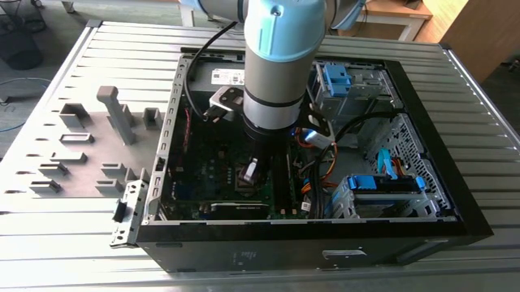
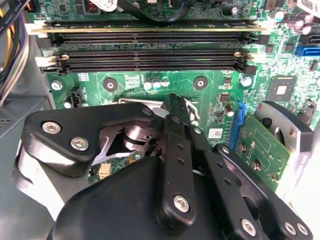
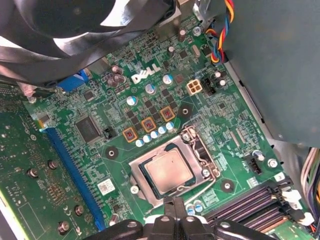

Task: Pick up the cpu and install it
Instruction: 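Install the first cpu locking lever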

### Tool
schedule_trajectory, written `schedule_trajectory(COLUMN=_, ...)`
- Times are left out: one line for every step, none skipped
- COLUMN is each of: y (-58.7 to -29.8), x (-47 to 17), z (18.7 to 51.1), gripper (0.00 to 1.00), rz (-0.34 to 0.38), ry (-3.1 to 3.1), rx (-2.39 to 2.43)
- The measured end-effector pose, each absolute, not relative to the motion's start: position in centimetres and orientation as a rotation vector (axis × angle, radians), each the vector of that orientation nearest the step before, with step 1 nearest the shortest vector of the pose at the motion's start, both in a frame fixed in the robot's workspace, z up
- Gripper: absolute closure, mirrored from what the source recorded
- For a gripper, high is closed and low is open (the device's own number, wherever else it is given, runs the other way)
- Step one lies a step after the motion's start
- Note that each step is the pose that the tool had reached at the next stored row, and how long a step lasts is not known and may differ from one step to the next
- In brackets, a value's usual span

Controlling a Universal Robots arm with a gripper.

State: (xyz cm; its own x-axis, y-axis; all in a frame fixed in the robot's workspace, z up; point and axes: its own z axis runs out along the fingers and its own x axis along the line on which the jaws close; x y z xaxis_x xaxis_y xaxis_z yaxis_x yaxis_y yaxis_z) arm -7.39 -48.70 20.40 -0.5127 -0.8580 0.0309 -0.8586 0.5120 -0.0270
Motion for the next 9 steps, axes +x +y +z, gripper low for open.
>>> schedule_trajectory(y=-48.7, x=-7.39, z=20.34, gripper=0.89, rz=0.062, ry=-2.719, rx=1.544)
schedule_trajectory(y=-48.7, x=-7.39, z=20.3, gripper=0.89, rz=0.063, ry=-2.719, rx=1.544)
schedule_trajectory(y=-48.7, x=-7.39, z=20.25, gripper=0.89, rz=0.065, ry=-2.718, rx=1.544)
schedule_trajectory(y=-48.7, x=-7.4, z=20.22, gripper=0.89, rz=0.065, ry=-2.718, rx=1.543)
schedule_trajectory(y=-48.7, x=-7.4, z=20.19, gripper=0.89, rz=0.066, ry=-2.718, rx=1.543)
schedule_trajectory(y=-48.7, x=-7.4, z=20.17, gripper=0.89, rz=0.066, ry=-2.718, rx=1.543)
schedule_trajectory(y=-48.7, x=-7.4, z=20.13, gripper=0.89, rz=0.066, ry=-2.718, rx=1.543)
schedule_trajectory(y=-48.7, x=-7.4, z=20.09, gripper=0.89, rz=0.066, ry=-2.718, rx=1.543)
schedule_trajectory(y=-48.69, x=-7.4, z=20.04, gripper=0.89, rz=0.066, ry=-2.718, rx=1.543)
